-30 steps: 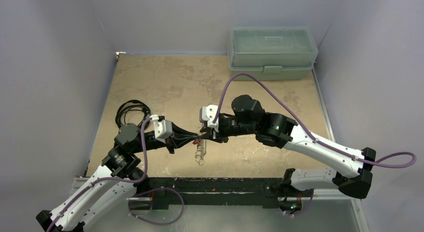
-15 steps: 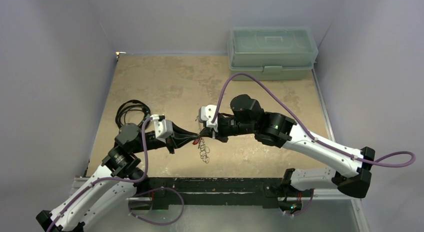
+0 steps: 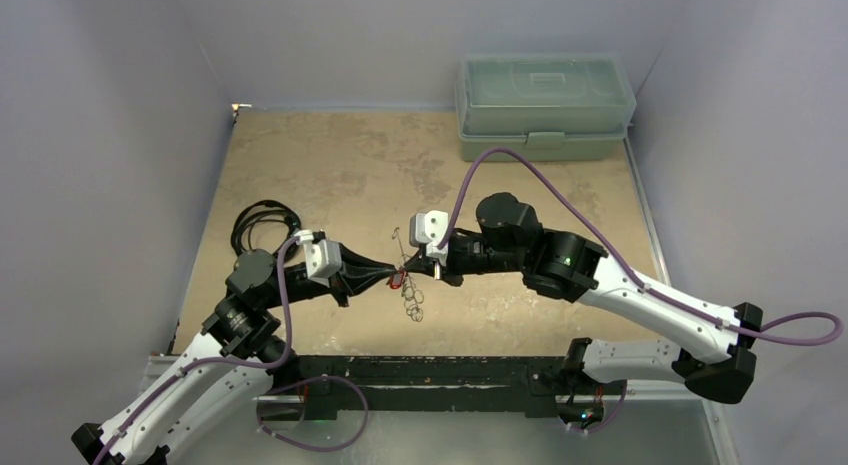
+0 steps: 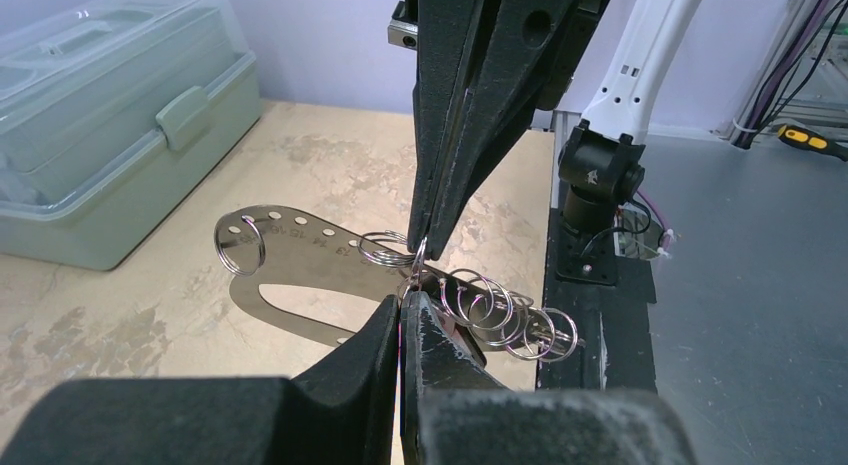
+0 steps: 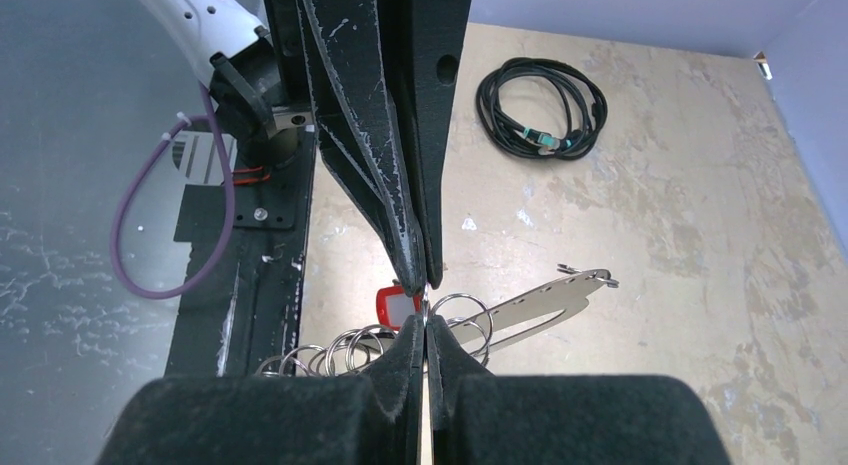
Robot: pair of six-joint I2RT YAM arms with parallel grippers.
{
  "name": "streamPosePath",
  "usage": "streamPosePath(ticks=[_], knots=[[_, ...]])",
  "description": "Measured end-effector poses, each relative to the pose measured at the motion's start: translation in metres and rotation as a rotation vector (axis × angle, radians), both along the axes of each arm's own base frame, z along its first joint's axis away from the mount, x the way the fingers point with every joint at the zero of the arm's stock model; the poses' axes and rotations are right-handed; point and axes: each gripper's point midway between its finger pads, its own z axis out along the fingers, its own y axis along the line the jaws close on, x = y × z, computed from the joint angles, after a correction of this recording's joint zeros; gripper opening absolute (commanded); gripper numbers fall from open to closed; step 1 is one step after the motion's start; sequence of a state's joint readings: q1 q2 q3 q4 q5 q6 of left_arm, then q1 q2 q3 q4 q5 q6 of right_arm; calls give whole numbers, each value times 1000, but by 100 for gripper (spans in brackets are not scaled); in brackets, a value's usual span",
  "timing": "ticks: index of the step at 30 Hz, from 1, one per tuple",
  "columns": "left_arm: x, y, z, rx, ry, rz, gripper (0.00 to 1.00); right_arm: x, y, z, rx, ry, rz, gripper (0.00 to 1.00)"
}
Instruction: Put the keys on the keyring
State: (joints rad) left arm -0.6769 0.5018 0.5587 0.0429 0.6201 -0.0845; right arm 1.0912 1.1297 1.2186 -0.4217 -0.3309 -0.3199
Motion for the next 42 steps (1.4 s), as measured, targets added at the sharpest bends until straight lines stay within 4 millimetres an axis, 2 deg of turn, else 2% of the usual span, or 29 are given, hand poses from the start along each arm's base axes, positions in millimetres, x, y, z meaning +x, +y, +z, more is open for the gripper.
streamPosePath(ticks=[19,23,27,31,39,42], knots=[[1,1,-4,10,14,8,0,2,2,-5,48,-21,-9,0],[1,1,-3,7,10,8,25,1,1,-5,72,-24,-11,0],[-1,2,0,0,3,6,38,1,2,-4,88,-20,-11,0],[-3,1,3,-11,-6,-4,37,0,3,-2,102,-17,-8,0],[-7,0,6,-18,-15,-32,22,-3,8,3,135,-11,10,0],[-8,0,7,-20,-18,-38,20,-4,8,4,142,-10,16,0]])
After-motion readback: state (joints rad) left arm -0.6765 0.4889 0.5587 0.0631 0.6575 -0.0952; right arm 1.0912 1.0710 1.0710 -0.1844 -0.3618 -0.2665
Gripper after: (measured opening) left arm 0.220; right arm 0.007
